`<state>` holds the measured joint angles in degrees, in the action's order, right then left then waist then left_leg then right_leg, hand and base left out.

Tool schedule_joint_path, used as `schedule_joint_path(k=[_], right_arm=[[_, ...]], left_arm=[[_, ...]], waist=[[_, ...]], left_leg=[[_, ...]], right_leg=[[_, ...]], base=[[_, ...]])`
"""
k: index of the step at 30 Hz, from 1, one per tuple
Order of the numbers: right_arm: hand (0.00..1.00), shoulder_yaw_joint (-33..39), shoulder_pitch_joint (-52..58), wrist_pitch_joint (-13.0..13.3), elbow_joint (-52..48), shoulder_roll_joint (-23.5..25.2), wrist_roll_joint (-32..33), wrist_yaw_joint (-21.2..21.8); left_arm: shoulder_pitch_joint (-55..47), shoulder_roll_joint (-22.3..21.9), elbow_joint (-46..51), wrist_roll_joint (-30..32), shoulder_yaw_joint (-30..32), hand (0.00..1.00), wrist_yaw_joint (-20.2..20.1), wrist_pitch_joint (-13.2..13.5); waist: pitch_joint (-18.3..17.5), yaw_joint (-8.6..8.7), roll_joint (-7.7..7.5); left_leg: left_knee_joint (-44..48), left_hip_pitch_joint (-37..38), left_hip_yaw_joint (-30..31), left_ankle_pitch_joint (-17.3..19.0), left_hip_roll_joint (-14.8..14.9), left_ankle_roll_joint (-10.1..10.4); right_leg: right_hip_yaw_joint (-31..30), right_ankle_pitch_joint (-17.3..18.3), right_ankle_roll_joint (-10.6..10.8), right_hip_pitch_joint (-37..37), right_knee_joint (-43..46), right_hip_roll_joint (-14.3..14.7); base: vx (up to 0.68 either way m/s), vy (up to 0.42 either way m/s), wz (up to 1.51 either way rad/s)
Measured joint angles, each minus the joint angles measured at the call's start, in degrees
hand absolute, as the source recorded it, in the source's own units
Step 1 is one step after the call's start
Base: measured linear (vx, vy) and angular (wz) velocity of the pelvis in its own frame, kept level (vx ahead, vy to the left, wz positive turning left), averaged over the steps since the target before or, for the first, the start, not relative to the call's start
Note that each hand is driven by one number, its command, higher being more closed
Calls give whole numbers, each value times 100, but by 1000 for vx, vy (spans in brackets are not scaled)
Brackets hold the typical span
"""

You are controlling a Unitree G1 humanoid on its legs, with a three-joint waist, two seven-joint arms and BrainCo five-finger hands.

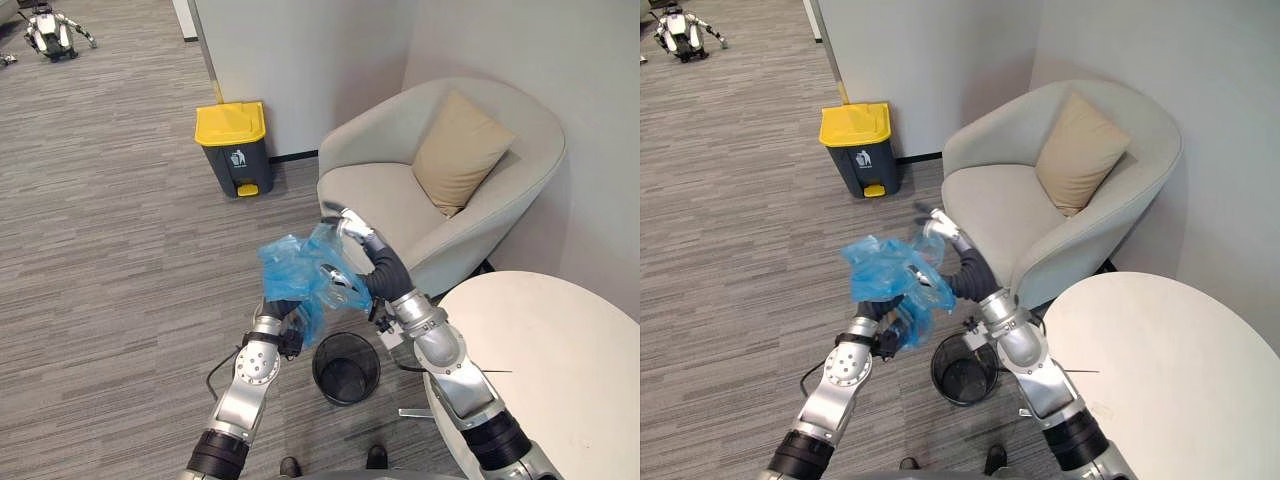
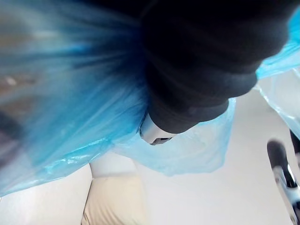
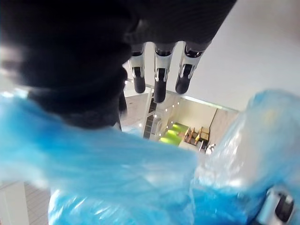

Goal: Gather rubbish on tea table into small bin, then transfer packed bag to large trash can.

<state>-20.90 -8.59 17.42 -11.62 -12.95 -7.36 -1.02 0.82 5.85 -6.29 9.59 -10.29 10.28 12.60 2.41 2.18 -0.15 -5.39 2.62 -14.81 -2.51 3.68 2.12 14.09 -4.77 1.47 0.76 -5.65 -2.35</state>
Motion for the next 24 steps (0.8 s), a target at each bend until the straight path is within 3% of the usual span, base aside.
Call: schedule_joint_path(k=[7, 12, 18, 24], right_arm=[[0, 561, 40, 213, -575, -345, -484, -351], [0, 888, 267, 358, -878, -305, -629, -521], [0, 1512, 1199, 466, -980, 360, -606, -638], [0, 1602, 1890, 304, 599, 828, 591, 14]], left_arm=[[-250, 2, -1, 3, 346, 100, 35, 17], [-394, -4, -1, 3, 716, 100, 119, 19], [-777, -170, -318, 2, 1326, 100, 143, 19], [-909, -230, -1488, 0, 1560, 100, 92, -35]], waist=[[0, 1, 0], [0, 8, 0], [-2, 5, 2], [-3, 13, 8]], left_leg=[[-1, -2, 1, 0, 2, 0], [-1, 2, 0, 0, 0, 0], [-2, 2, 1, 1, 3, 1], [-4, -2, 19, 0, 14, 1]], right_leg=[[0, 1, 1, -4, 0, 2], [-2, 2, 1, 0, 0, 1], [1, 6, 0, 0, -1, 1], [15, 10, 4, -1, -4, -45]], base=[[0, 0, 0], [0, 0, 0], [0, 0, 0], [0, 0, 1]])
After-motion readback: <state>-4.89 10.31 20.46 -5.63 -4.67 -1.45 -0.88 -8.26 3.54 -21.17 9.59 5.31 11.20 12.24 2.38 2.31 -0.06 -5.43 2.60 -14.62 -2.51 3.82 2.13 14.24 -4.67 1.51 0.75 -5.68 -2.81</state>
